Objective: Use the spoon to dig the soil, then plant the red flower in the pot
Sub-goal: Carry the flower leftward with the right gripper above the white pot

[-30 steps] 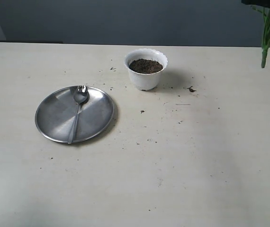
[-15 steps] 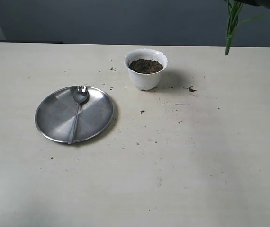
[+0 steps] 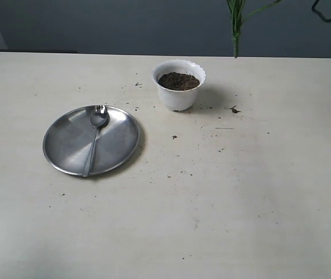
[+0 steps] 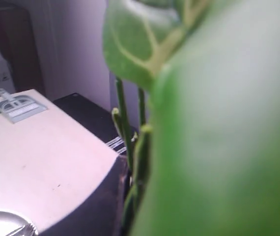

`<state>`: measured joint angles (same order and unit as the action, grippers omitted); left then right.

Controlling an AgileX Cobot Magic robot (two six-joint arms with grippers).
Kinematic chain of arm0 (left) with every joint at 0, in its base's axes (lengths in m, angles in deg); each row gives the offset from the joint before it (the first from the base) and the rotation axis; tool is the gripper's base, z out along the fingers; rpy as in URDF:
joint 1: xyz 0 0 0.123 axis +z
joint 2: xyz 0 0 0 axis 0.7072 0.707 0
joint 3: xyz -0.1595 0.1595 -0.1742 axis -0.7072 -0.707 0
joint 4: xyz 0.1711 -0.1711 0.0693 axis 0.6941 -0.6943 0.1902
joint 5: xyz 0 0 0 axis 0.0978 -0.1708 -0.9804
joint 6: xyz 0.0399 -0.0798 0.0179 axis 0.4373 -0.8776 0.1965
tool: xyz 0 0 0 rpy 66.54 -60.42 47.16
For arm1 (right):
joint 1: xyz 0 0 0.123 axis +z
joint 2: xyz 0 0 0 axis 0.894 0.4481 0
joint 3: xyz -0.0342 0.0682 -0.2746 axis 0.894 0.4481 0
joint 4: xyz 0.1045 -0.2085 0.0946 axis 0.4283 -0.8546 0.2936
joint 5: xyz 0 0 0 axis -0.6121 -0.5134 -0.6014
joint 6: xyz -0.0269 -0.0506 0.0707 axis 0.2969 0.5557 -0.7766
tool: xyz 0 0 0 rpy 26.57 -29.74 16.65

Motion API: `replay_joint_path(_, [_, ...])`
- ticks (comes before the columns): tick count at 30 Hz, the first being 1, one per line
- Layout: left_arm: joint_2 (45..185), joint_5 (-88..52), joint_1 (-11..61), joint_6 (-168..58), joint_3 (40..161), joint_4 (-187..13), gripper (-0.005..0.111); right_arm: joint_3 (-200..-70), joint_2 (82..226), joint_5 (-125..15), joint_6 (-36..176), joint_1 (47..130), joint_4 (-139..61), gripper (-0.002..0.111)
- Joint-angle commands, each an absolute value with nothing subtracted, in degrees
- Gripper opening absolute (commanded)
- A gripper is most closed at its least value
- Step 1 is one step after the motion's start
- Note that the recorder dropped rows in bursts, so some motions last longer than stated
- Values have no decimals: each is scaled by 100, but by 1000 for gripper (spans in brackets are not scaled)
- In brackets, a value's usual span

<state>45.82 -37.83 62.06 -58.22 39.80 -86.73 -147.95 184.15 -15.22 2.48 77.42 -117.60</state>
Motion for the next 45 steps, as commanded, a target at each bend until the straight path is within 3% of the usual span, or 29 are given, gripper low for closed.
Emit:
replay_joint_path(1, [4547,-3741,6207,-5827,3951,-8673,0,-15335,18773,-911,-528,7655,-12897,-1])
replay_joint_path(11, [4547,-3741,6207,-5827,3951,-8673,0,-15969,19405,168,-429,7208,-12492,-1])
replay_joint_path(28, [4547,-3741,6207,-5827,3951,-8673,0,-16224,20490,1511,740,7203,-11403,-1])
replay_joint_path(45, [4547,-3741,6207,-5827,3951,-8673,0,-17178,21056,1511,1163,7541,-11532,-1])
